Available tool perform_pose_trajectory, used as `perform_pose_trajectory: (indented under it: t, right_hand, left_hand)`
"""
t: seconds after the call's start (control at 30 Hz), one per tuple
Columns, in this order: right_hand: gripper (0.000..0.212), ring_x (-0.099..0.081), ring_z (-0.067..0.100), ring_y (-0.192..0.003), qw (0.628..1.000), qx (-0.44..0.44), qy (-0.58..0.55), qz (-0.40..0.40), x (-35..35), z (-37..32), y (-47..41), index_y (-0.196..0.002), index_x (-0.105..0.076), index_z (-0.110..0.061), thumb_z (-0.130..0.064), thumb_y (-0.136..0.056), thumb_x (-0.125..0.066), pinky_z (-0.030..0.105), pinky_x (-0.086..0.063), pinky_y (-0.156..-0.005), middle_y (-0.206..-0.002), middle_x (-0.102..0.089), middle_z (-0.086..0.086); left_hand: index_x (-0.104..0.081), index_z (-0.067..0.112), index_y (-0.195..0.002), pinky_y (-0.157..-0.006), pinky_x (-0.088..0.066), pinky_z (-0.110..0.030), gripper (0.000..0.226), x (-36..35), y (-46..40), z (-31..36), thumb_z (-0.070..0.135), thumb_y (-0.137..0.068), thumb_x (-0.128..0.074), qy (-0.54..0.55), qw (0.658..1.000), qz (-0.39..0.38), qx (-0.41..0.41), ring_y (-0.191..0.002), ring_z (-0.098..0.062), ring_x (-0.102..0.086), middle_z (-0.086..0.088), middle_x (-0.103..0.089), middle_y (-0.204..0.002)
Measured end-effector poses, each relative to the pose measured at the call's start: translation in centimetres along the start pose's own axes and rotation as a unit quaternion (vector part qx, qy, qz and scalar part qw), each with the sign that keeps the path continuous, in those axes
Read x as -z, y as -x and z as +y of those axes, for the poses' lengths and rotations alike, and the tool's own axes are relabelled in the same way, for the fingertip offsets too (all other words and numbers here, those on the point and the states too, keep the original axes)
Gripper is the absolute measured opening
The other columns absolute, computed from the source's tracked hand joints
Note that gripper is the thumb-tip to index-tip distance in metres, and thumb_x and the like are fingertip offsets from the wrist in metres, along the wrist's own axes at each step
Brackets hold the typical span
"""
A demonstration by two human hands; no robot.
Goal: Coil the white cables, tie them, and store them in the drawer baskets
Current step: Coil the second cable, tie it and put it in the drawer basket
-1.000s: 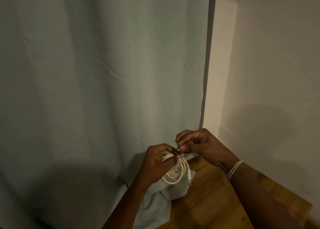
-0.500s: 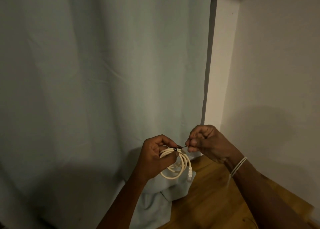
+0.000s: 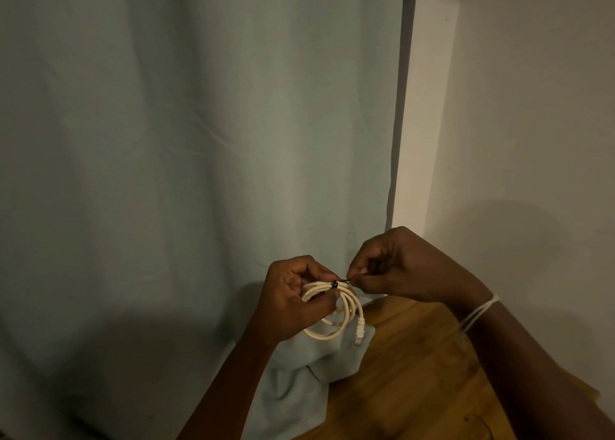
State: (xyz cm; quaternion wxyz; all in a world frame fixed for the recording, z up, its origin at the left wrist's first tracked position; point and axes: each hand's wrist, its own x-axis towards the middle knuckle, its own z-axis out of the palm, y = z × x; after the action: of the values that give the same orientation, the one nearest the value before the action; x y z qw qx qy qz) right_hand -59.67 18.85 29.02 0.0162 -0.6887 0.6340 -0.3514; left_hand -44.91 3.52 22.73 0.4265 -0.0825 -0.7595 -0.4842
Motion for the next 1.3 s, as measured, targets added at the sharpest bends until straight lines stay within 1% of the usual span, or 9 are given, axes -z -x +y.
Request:
perform_pose_trajectory:
  t: [0.2, 0.33, 0.53, 0.77, 0.9, 1.03, 1.13, 1.2, 1.3]
  right_hand:
    - [0.013, -0.070, 0.010, -0.071, 0.999, 0.006, -0.050, -0.001, 0.2, -0.3, 0.0, -0.095, -0.078, -0.007, -0.003, -0.083, -0.075, 0.014, -0.052, -0.066, -0.083, -0.075, -0.006]
    - [0.014, -0.070, 0.009, -0.072, 0.998, -0.002, -0.053, -0.013, 0.2, -0.4, 0.0, -0.095, -0.078, -0.010, -0.003, -0.084, -0.074, 0.013, -0.052, -0.067, -0.081, -0.074, -0.012]
    - [0.012, -0.070, 0.013, -0.072, 0.998, -0.007, -0.054, -0.013, 0.4, -0.6, 0.3, -0.094, -0.078, -0.010, -0.004, -0.084, -0.074, 0.018, -0.054, -0.067, -0.081, -0.075, -0.007]
    - [0.010, -0.070, 0.013, -0.069, 0.999, -0.011, -0.050, 0.007, 0.2, -0.7, 0.7, -0.092, -0.078, -0.010, -0.005, -0.084, -0.075, 0.019, -0.055, -0.065, -0.080, -0.075, -0.005]
    - [0.009, -0.072, 0.016, -0.070, 0.998, -0.018, -0.054, 0.014, 0.0, -0.7, 1.1, -0.091, -0.078, -0.008, -0.005, -0.084, -0.074, 0.024, -0.059, -0.067, -0.080, -0.077, -0.002]
    - [0.010, -0.074, 0.018, -0.075, 0.998, -0.015, -0.055, 0.000, 0.4, -0.8, 1.2, -0.094, -0.078, -0.006, -0.006, -0.085, -0.074, 0.032, -0.062, -0.073, -0.085, -0.078, 0.000]
    - [0.014, -0.072, 0.023, -0.079, 0.998, -0.005, -0.062, -0.003, 0.7, -0.9, 1.3, -0.098, -0.078, -0.006, -0.002, -0.086, -0.071, 0.037, -0.062, -0.075, -0.089, -0.075, 0.004]
    - [0.016, -0.071, 0.021, -0.080, 0.999, -0.001, -0.043, 0.006, 0.6, -1.0, 1.4, -0.098, -0.079, -0.009, -0.001, -0.086, -0.071, 0.032, -0.061, -0.074, -0.089, -0.074, 0.003]
    - [0.016, -0.071, 0.014, -0.078, 1.000, -0.003, -0.014, 0.020, 0.4, -0.9, 1.5, -0.095, -0.080, -0.012, -0.002, -0.084, -0.073, 0.020, -0.057, -0.071, -0.087, -0.073, -0.001]
  left_hand:
    - [-0.070, 0.022, -0.082, -0.064, -0.058, -0.028, 0.019, 0.0, 0.1, 0.3, 0.012, -0.068, -0.079, -0.006, 1.000, -0.003, -0.002, -0.071, -0.020, -0.074, -0.003, -0.076, -0.083]
    - [-0.071, 0.022, -0.082, -0.064, -0.061, -0.036, 0.018, -0.1, 0.2, 0.3, 0.014, -0.068, -0.079, -0.013, 1.000, -0.005, -0.002, -0.071, -0.024, -0.074, -0.005, -0.076, -0.082]
    - [-0.072, 0.030, -0.082, -0.062, -0.061, -0.042, 0.021, 0.0, 0.1, 0.6, 0.018, -0.068, -0.080, -0.007, 1.000, 0.004, -0.006, -0.068, -0.028, -0.073, -0.007, -0.075, -0.080]
    - [-0.070, 0.022, -0.082, -0.060, -0.061, -0.041, 0.016, -0.4, 0.1, 0.6, 0.019, -0.069, -0.079, -0.032, 0.999, 0.006, -0.027, -0.066, -0.025, -0.072, -0.006, -0.075, -0.079]
    - [-0.070, 0.018, -0.082, -0.059, -0.061, -0.044, 0.015, -0.8, 0.3, 0.5, 0.019, -0.069, -0.079, -0.040, 0.999, 0.022, -0.025, -0.066, -0.024, -0.073, -0.005, -0.075, -0.078]
    - [-0.071, 0.010, -0.083, -0.057, -0.061, -0.040, 0.018, -1.2, 0.4, 0.5, 0.020, -0.070, -0.080, -0.067, 0.997, 0.021, -0.043, -0.064, -0.019, -0.072, -0.004, -0.075, -0.077]
    - [-0.069, 0.015, -0.082, -0.056, -0.060, -0.032, 0.018, -1.5, 0.3, 0.5, 0.023, -0.070, -0.080, -0.080, 0.995, 0.019, -0.054, -0.062, -0.016, -0.071, 0.000, -0.073, -0.075]
    - [-0.068, 0.017, -0.082, -0.055, -0.060, -0.033, 0.019, -1.6, 0.2, 0.4, 0.023, -0.069, -0.080, -0.073, 0.996, 0.027, -0.045, -0.061, -0.018, -0.071, 0.001, -0.073, -0.074]
    - [-0.068, 0.015, -0.083, -0.055, -0.061, -0.041, 0.019, -1.8, 0.1, 0.1, 0.021, -0.069, -0.080, -0.065, 0.996, 0.040, -0.036, -0.062, -0.018, -0.072, -0.001, -0.073, -0.075]
